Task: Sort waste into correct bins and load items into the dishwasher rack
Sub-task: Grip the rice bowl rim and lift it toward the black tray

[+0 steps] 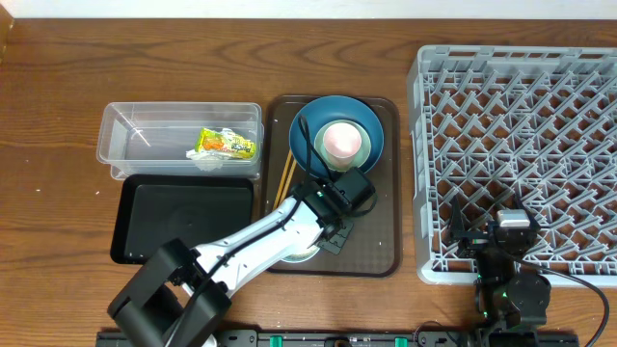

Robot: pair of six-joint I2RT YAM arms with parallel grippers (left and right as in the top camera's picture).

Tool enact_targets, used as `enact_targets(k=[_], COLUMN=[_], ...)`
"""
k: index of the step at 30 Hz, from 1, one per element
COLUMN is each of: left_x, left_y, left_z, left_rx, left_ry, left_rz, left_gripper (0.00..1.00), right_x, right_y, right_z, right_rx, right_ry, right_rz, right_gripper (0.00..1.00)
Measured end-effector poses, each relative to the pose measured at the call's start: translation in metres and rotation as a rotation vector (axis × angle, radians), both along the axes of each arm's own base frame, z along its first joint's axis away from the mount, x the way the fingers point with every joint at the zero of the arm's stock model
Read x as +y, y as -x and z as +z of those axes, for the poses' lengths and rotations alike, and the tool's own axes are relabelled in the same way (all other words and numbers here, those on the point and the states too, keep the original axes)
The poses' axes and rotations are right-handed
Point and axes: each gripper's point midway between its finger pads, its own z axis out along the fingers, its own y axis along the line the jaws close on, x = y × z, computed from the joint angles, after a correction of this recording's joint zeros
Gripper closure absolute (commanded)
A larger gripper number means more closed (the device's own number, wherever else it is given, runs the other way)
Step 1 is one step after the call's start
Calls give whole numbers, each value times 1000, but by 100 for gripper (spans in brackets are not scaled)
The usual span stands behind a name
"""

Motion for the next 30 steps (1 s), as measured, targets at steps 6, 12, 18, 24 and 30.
enact_targets(k=[6,12,18,24,30], left_x=[3,4,6,9,10], left_y=[3,6,13,17,16], left_z=[-3,-4,-12,-18,-18], left_rx=[16,25,41,53,46], left_ry=[-14,-15,-17,-20,-26], left_rz=[18,22,18,48,53], left_gripper=[74,74,74,94,94], right_x=[0,0,0,0,0], right_y=[0,0,0,0,0], right_z=[0,0,0,0,0], right_rx=[0,0,0,0,0], right_ry=[0,0,0,0,0], right_rz=[0,0,0,0,0], right_gripper=[1,1,1,1,1])
